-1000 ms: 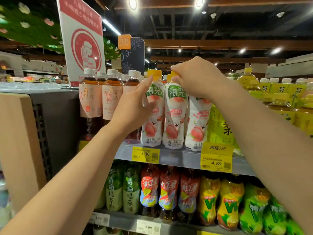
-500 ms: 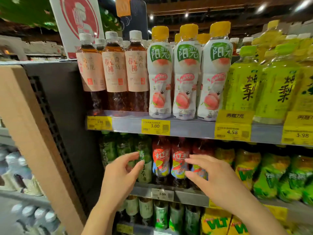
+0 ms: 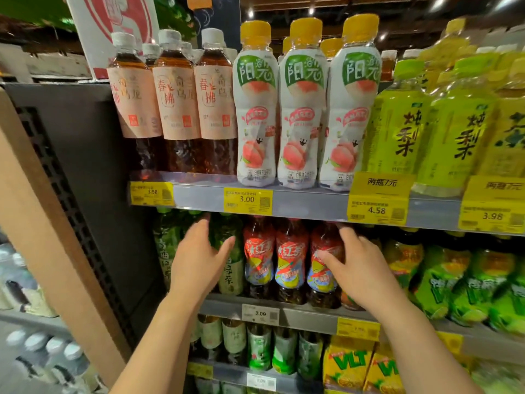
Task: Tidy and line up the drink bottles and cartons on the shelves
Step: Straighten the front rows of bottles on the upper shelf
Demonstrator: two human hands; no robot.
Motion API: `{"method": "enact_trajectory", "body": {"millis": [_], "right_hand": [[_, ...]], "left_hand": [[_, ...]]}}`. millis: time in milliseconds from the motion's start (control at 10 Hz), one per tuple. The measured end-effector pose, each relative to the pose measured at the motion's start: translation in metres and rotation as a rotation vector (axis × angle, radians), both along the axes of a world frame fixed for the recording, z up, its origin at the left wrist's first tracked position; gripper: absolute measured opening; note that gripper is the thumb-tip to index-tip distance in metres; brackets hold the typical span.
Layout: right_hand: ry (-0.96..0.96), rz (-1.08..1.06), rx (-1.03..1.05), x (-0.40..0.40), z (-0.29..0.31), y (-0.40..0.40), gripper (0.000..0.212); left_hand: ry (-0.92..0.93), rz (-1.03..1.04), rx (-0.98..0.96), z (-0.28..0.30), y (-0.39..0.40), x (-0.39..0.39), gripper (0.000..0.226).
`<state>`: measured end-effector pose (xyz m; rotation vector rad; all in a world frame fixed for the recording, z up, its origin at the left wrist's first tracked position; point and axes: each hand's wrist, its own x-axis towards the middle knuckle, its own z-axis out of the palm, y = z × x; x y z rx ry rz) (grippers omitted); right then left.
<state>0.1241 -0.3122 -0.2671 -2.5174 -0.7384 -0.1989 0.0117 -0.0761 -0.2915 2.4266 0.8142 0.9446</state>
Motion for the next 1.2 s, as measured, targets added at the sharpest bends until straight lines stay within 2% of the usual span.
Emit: {"method": "enact_trajectory", "body": {"millis": [100, 300, 600, 700, 900, 1000, 1200], "right_hand": [[-0.055, 0.03, -0.082, -0.001, 0.002, 0.004, 0.046], [-0.18, -0.044, -0.105, 0.0, 0.003, 0.004, 0.05], [-0.252, -0.015, -0.043, 0.0, -0.006, 0.001, 0.051], [-0.199, 0.025, -0.001, 0.003, -0.01, -0.002, 0.054], [-0.049, 0.107, 0.245, -0.018, -0.021, -0.016, 0.064], [-0.055, 0.125, 0.287, -0.024, -0.032, -0.024, 0.059], [0.057, 0.137, 0.33, -0.045, -0.051, -0.035, 0.047]], "left_hand": [[0.103, -0.002, 0.018, 0.0, -0.001, 0.008, 0.045], [0.112, 0.064, 0.058, -0.004, 0.002, 0.014, 0.053], [0.098, 0.068, 0.089, -0.012, -0.004, 0.015, 0.056], [0.08, 0.059, 0.095, -0.016, -0.014, 0.013, 0.052], [-0.007, 0.048, 0.005, -0.024, -0.037, -0.002, 0.066], [-0.026, 0.018, 0.02, -0.028, -0.051, -0.011, 0.062], [-0.09, -0.068, 0.042, -0.031, -0.078, -0.035, 0.047]]}}
